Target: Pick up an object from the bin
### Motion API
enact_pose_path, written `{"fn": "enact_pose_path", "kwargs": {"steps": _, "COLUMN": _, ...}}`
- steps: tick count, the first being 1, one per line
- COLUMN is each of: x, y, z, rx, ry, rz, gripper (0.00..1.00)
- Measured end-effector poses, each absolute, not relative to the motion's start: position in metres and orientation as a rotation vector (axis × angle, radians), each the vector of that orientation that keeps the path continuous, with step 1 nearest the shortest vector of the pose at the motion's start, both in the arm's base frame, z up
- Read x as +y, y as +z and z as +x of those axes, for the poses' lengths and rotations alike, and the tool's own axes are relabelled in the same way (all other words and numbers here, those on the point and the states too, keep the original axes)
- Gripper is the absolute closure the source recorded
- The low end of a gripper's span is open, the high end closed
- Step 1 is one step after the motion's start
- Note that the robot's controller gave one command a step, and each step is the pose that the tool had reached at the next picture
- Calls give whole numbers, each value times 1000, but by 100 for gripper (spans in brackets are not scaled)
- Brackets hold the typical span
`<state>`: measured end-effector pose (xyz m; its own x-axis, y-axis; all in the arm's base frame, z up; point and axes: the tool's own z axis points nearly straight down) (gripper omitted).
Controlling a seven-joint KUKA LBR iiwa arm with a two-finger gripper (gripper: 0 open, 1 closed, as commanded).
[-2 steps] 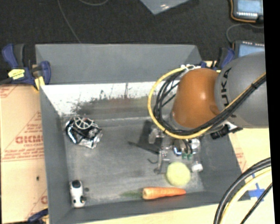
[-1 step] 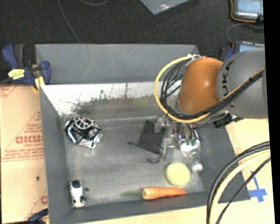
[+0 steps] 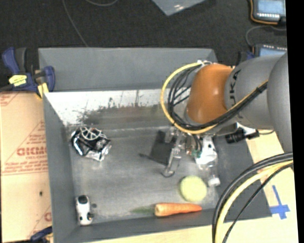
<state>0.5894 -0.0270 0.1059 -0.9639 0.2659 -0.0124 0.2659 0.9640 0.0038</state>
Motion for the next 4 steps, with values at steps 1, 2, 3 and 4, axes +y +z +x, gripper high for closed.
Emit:
{"fn": "enact_pose_path", "kwargs": {"steps": 1, "x": -24, "y": 92, "z": 598, "rx": 3125, "ry": -1, "rz": 113, "gripper": 0}}
{"fn": "enact_pose_path", "kwargs": {"steps": 2, "x": -23, "y": 77, "z": 577, "rx": 3059, "ry": 6, "rz": 641, "gripper": 100}}
{"fn": "enact_pose_path", "kwargs": {"steps": 3, "x": -23, "y": 76, "z": 574, "rx": 3020, "ry": 8, "rz": 800, "gripper": 100}}
{"fn": "enact_pose_path", "kwargs": {"steps": 4, "x": -22, "y": 78, "z": 573, "rx": 3003, "ry": 8, "rz": 866, "gripper": 100}}
